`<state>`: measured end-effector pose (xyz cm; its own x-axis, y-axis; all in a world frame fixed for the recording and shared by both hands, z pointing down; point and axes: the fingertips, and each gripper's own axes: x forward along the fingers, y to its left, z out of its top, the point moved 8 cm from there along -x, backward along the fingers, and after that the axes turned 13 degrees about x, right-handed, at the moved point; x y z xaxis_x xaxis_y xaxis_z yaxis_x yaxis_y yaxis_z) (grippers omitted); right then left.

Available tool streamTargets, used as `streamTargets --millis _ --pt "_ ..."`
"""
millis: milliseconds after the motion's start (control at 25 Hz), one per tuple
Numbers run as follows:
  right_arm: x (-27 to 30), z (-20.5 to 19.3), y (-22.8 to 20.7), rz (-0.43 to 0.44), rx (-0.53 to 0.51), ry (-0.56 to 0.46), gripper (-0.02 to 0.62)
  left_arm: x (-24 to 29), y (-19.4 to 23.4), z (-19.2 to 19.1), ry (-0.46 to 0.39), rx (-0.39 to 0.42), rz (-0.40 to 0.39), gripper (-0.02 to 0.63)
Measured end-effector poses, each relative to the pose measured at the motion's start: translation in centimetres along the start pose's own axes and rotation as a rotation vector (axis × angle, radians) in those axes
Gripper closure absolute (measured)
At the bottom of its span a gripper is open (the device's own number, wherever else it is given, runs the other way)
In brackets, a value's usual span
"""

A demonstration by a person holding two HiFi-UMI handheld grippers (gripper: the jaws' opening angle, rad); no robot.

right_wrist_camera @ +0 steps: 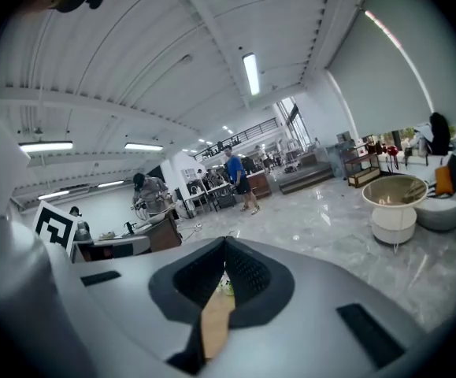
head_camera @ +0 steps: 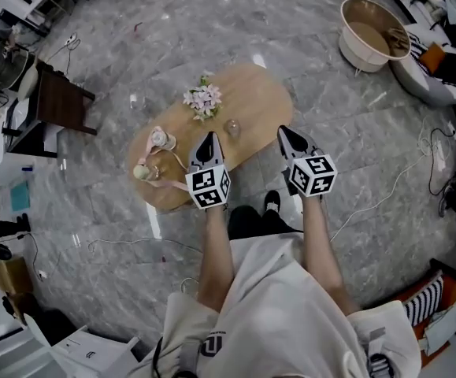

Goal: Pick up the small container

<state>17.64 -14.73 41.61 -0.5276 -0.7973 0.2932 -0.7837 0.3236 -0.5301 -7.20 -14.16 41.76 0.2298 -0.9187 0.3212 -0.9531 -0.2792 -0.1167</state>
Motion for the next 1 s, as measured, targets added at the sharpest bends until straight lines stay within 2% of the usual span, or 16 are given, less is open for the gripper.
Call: streamTargets --millis 80,240,560,720,840,1000 --pt "0.2 -0.5 -0.8 0.001 -0.002 0.015 0.526 0.5 -0.3 -0.9 0.021 0.001 0.001 0.598" --pt "0.3 -2.4 -2.0 0.008 -0.105 0.115 0.526 0.4 0.0 -3.5 0.074 -0.006 0.015 0.598" --pt "5.2 -6.0 -6.0 -0.022 -0.104 0.195 0.528 5.0 0.4 -10.5 0.128 -0.057 0.004 0.598" --pt "8.4 -9.7 -7.1 -0.016 -0.085 0.215 0.527 8.2 1.1 -15.7 0.134 -0.106 0.034 0.598" --pt "9.7 -12.7 -7.8 0.001 -0.101 0.267 0.526 10.7 1.1 -19.1 0.142 -0.140 0.042 0.598" --pt "11.0 -15.4 -8.9 -0.004 -0.103 0.313 0.528 13.1 0.7 -22.5 0.141 -0.103 -0.019 0.598"
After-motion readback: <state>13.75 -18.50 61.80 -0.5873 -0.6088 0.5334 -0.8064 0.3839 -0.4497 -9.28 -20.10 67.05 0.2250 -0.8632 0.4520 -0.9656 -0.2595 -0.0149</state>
